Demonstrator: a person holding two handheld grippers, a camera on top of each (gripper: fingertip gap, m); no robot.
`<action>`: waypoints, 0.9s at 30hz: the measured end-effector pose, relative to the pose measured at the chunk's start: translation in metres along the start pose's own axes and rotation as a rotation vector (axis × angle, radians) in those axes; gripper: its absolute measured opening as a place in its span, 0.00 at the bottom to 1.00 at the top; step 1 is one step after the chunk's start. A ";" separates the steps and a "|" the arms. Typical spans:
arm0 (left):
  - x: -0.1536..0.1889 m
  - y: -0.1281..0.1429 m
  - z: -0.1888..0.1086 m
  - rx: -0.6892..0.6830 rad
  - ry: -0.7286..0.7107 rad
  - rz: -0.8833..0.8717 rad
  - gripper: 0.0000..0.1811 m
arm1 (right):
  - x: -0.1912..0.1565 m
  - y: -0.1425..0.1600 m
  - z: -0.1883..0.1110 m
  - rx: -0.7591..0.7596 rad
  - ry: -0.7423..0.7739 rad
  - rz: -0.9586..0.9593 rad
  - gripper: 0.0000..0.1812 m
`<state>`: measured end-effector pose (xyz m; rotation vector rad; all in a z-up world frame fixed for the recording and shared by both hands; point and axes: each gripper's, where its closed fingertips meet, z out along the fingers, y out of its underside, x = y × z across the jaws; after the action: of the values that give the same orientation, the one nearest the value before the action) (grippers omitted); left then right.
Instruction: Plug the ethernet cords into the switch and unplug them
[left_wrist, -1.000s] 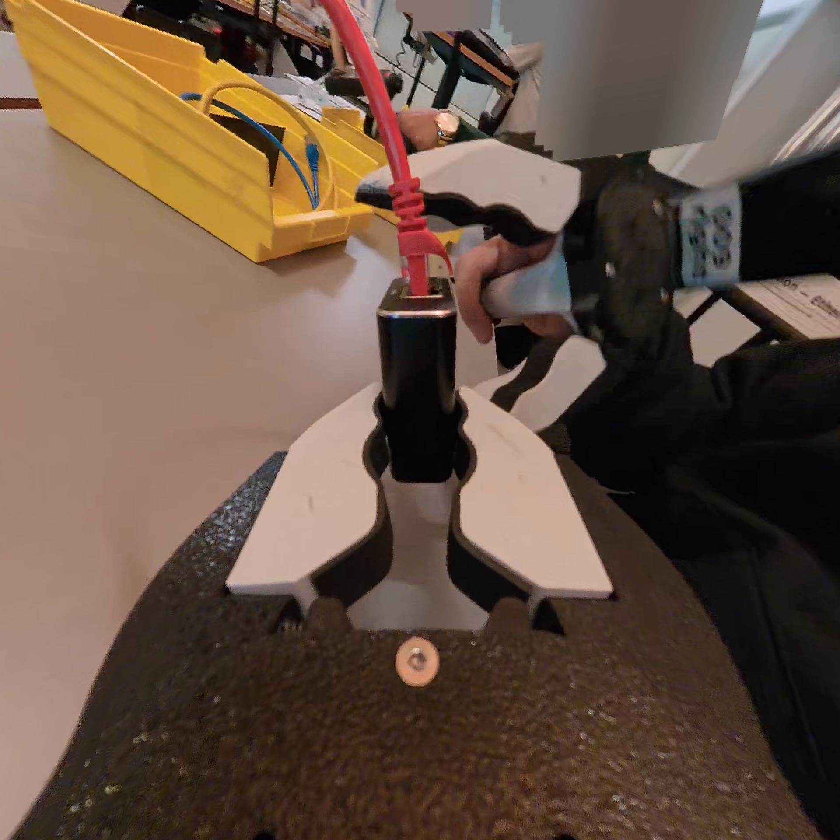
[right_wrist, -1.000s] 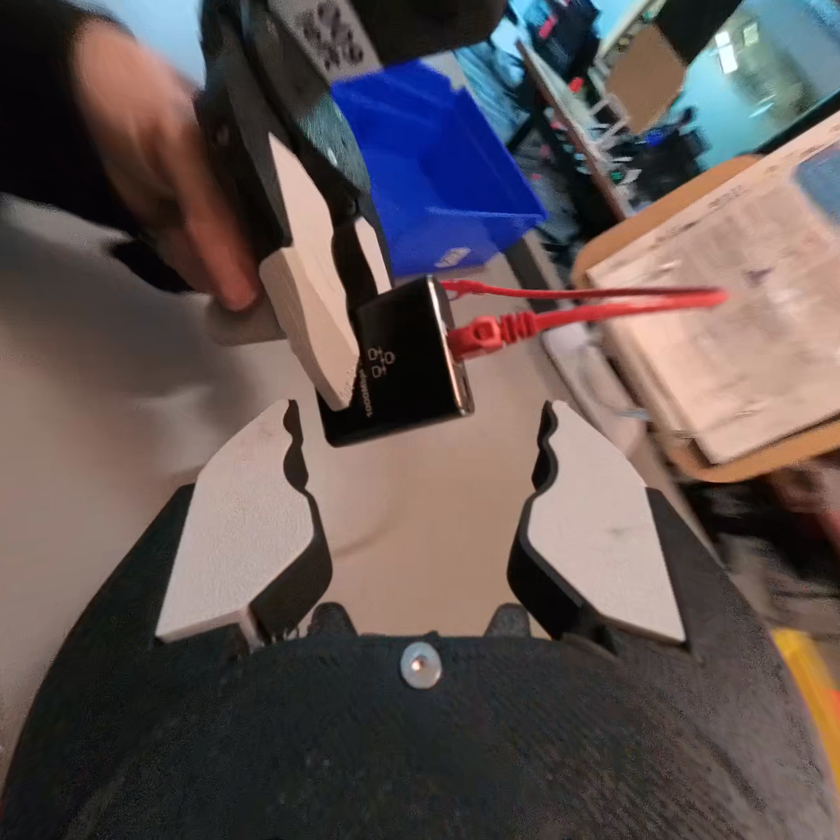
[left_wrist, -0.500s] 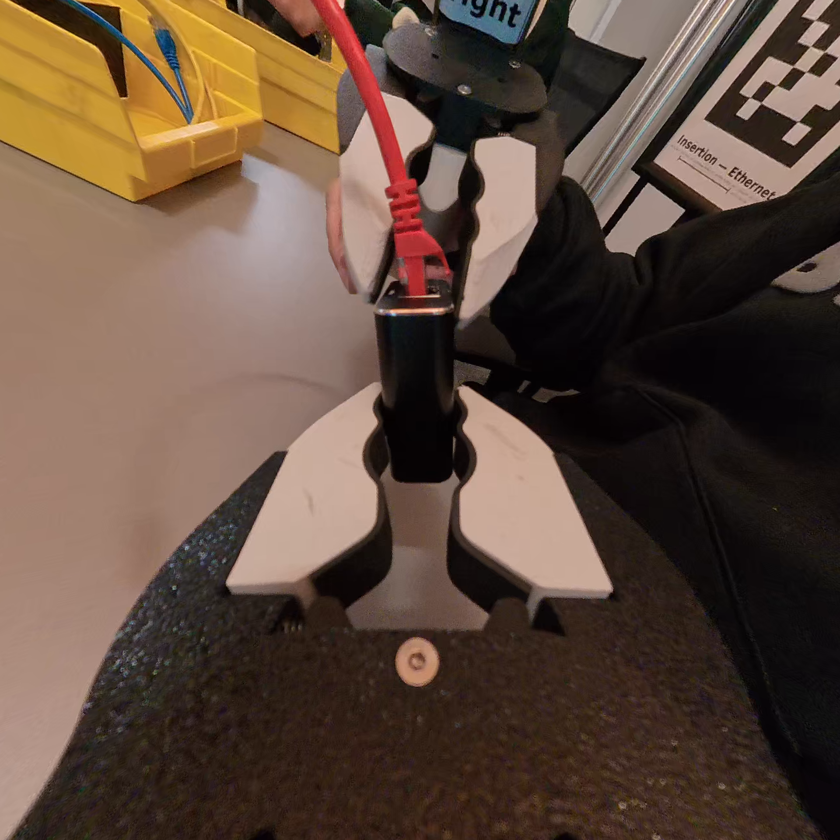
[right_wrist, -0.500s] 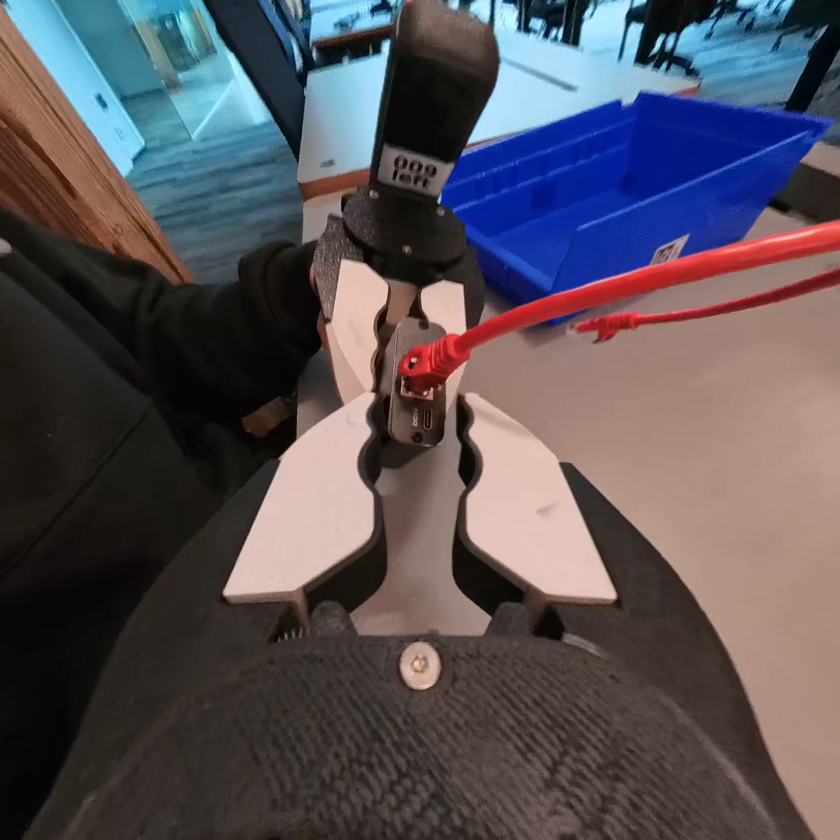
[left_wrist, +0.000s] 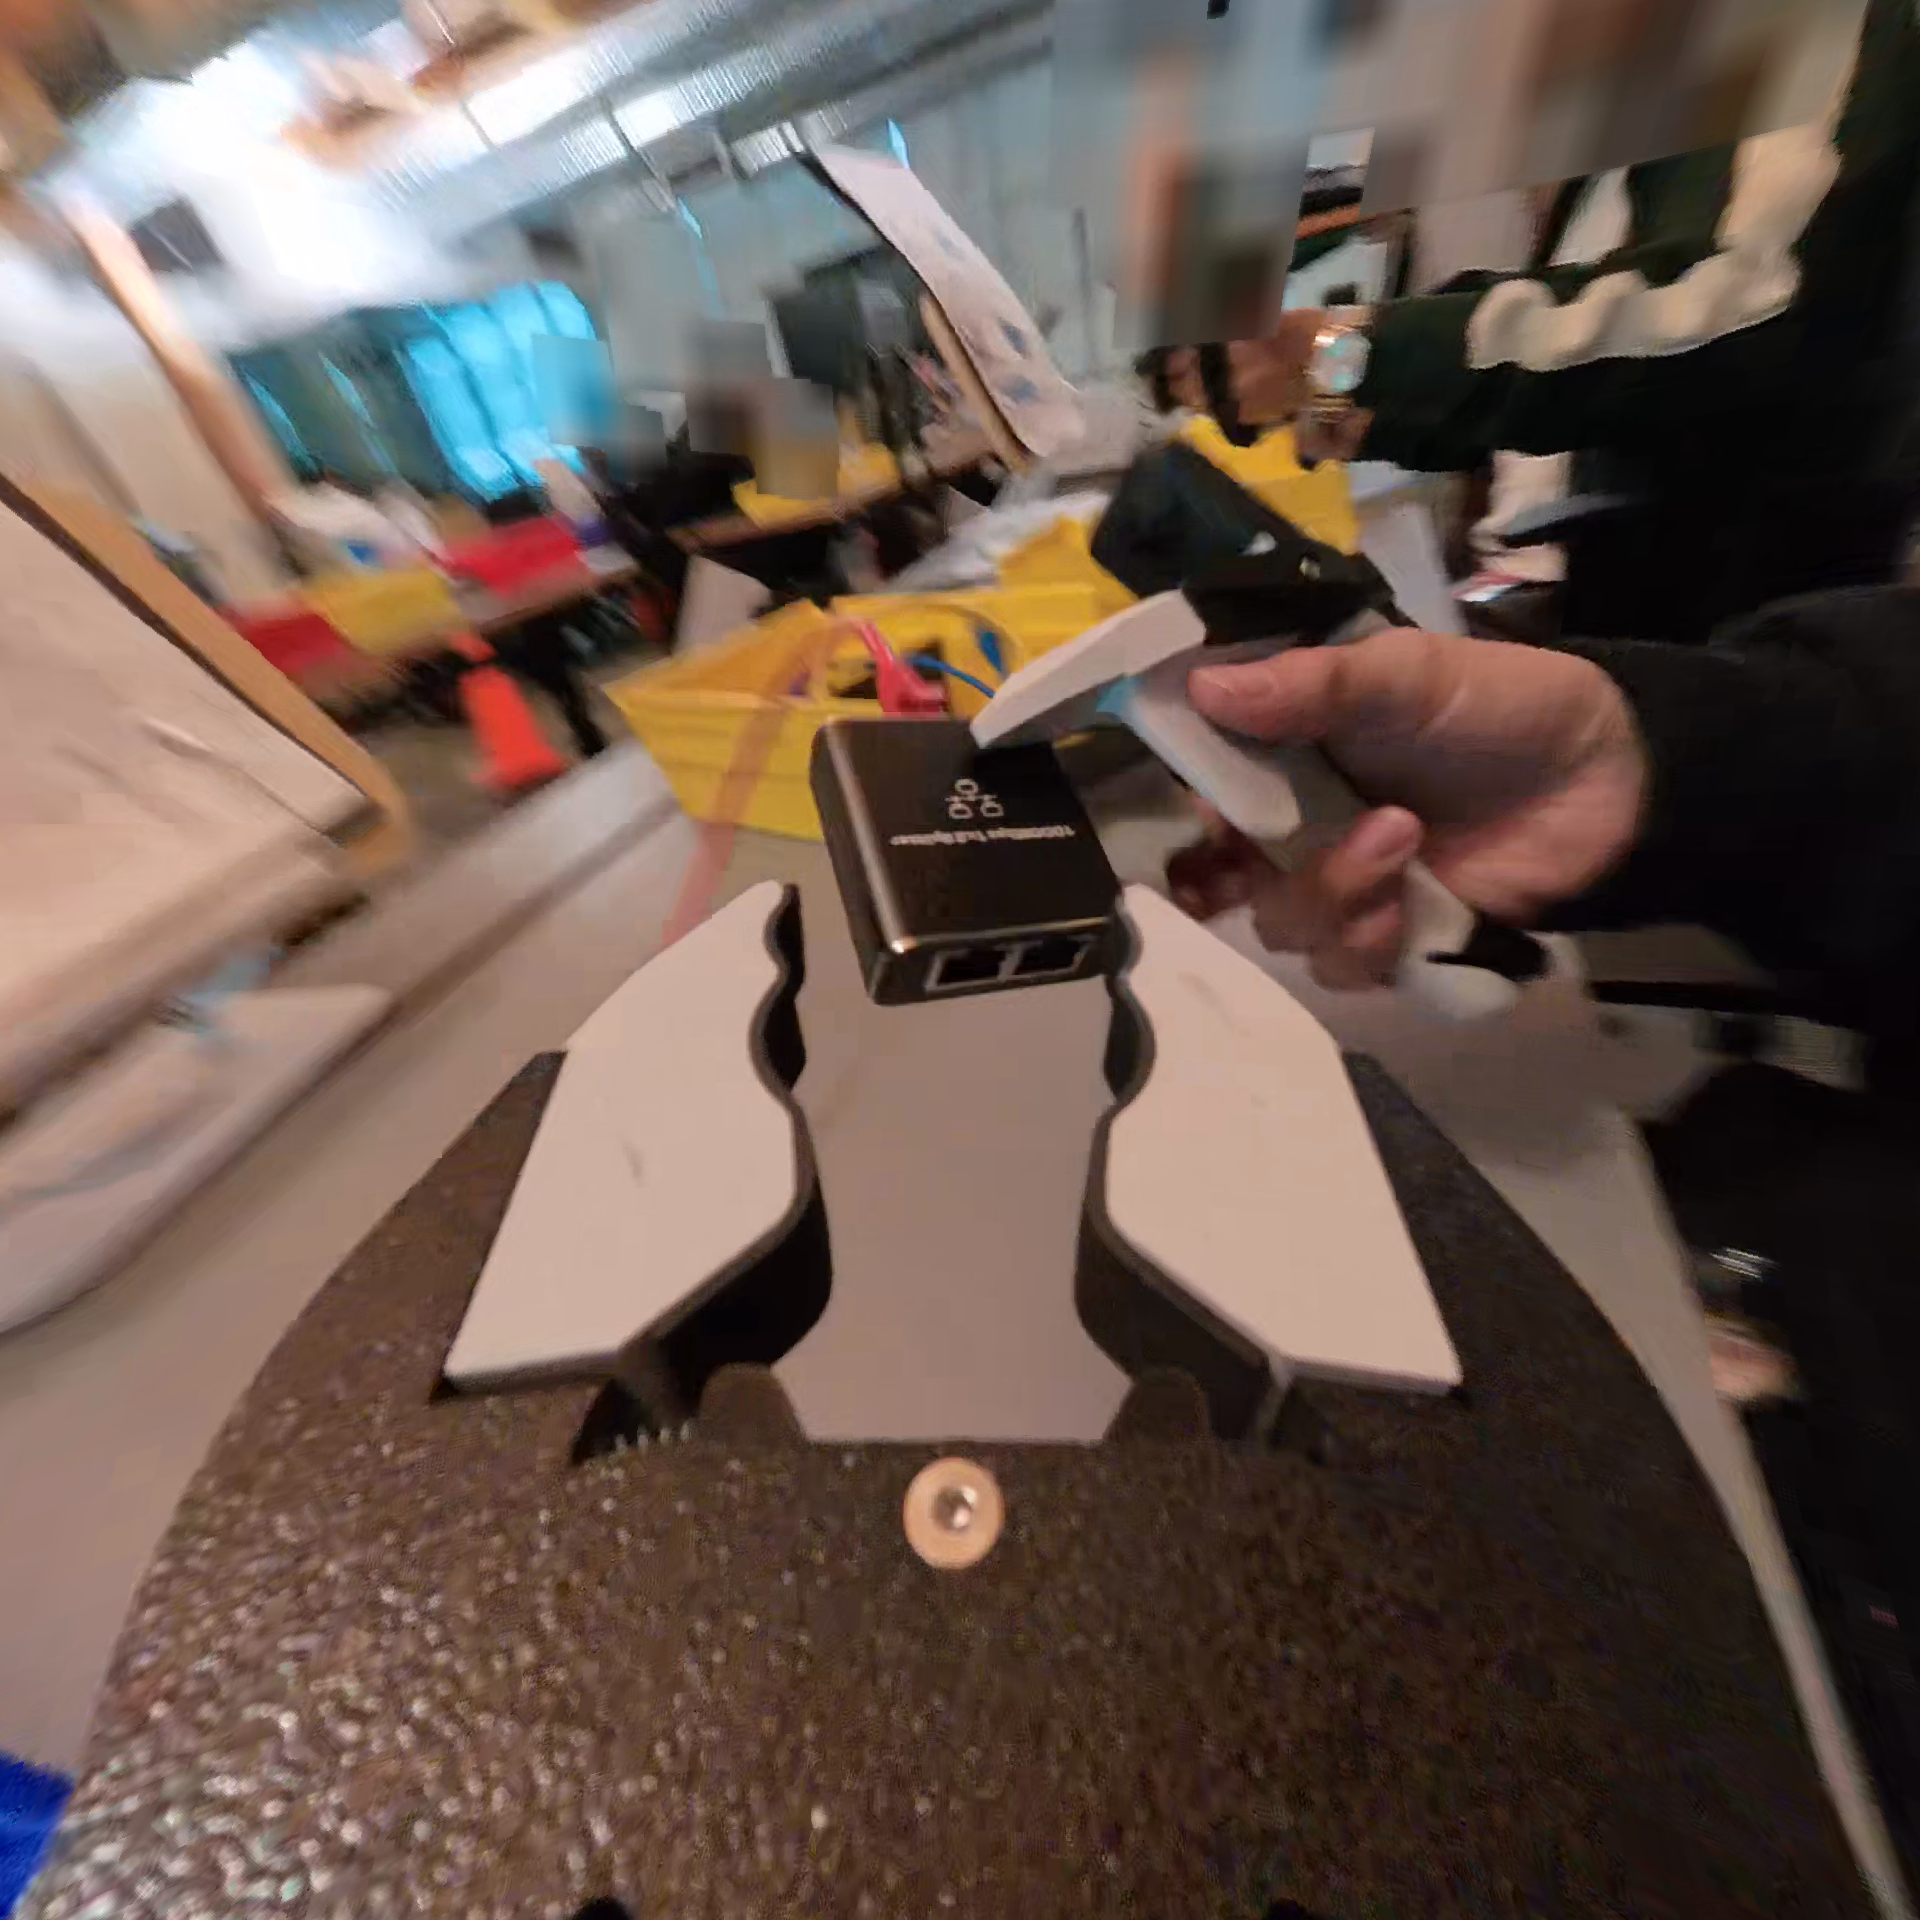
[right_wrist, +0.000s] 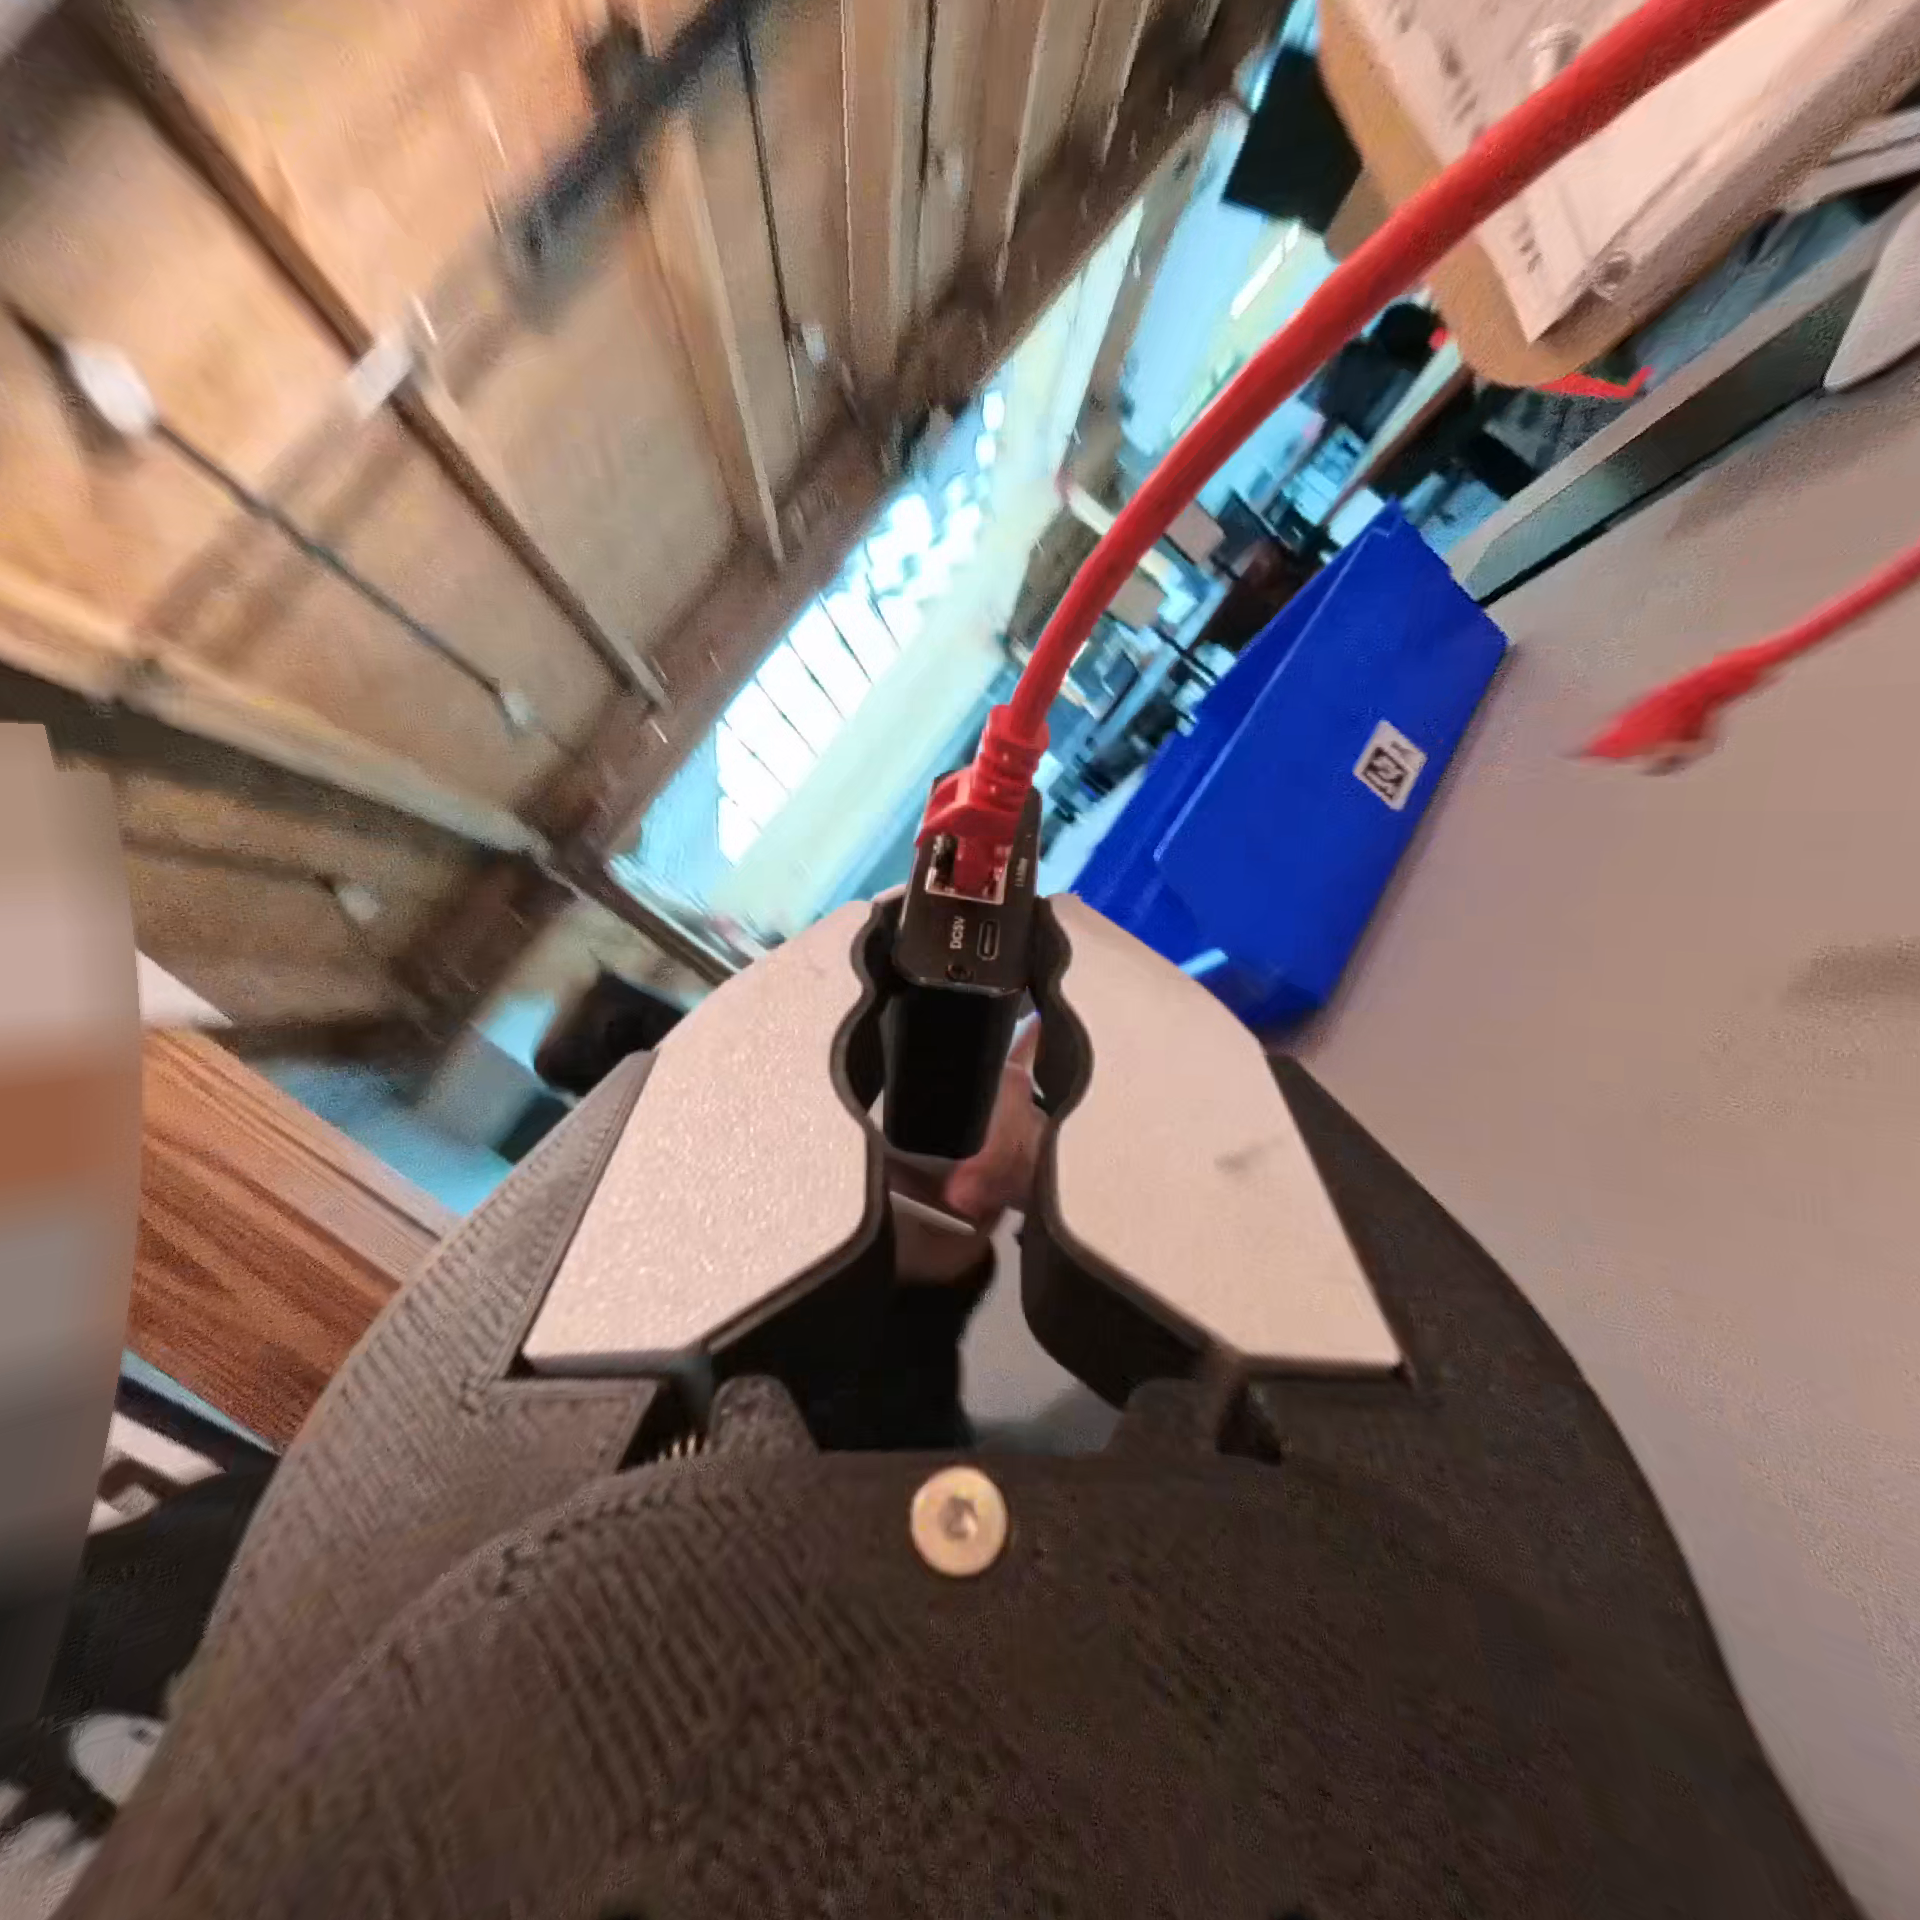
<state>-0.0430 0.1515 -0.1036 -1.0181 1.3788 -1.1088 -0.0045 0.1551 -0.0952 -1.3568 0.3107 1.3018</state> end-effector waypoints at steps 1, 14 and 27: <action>-0.001 -0.005 0.001 0.026 -0.047 0.052 0.31 | 0.002 0.000 -0.001 0.038 -0.008 0.056 0.13; -0.003 -0.008 0.017 0.080 -0.262 0.144 0.41 | -0.025 0.026 0.019 0.080 0.027 -0.030 0.13; -0.002 -0.004 0.020 0.172 -0.272 0.103 0.41 | -0.020 0.022 0.012 0.194 0.016 0.062 0.13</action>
<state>-0.0234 0.1506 -0.0998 -0.9239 1.0869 -0.9560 -0.0350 0.1488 -0.0870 -1.2018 0.4809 1.2773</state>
